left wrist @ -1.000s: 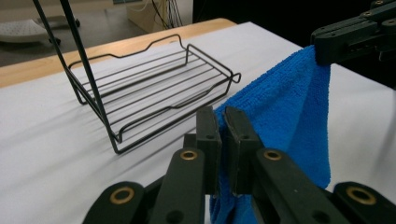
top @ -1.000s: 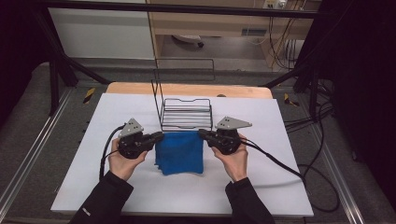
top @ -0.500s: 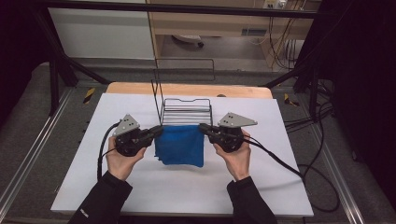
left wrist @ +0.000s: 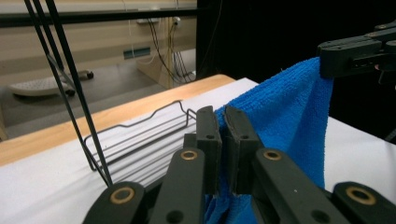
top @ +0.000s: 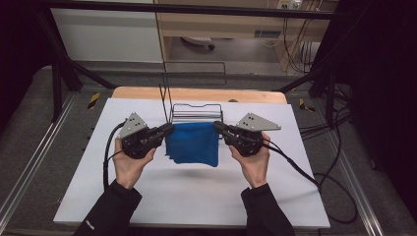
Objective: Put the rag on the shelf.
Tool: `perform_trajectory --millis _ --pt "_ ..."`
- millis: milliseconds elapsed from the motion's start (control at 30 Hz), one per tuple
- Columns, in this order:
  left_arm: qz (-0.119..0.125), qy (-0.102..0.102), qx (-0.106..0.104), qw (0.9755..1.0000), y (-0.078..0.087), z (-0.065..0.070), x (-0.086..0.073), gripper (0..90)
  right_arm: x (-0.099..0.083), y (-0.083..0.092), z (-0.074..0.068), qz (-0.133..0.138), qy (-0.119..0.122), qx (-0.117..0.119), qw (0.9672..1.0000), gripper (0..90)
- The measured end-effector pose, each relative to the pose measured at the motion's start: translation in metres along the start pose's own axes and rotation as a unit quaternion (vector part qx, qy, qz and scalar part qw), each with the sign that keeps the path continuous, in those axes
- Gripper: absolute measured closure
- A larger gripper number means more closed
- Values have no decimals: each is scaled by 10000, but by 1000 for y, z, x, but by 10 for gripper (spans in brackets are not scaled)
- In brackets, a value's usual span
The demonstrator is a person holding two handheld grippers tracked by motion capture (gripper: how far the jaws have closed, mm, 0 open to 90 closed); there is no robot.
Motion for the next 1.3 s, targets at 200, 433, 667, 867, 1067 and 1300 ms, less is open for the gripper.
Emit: perform_trajectory --millis 200,433,667,867,1067,1300 --pt "267 -29 20 9996 1 1 10 849 10 4 1 262 34 -116 9996 871" --pt "544 -68 34 9985 4 1 22 850 22 8 1 542 8 -165 9984 871" --pt "765 -121 83 9970 5 -1 36 850 34 9 1 729 53 -230 9971 871" --pt "936 -165 129 9954 5 -2 51 851 48 10 3 883 129 -328 9955 872" --pt "1136 -214 153 9932 6 -2 67 851 64 12 6 1057 177 -406 9934 872" --pt "1310 -250 197 9909 8 -6 83 851 81 12 7 1217 259 -487 9910 872"
Point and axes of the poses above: each handheld gripper's, and its own axes: y roughly backward along the jaws, x roughly out of its top, z roughly to its right, the point moved 2 cm from there along -y, roughly forward along the jaws, and after that the axes turned 5 degrees about -x, right-handed, at the moved point
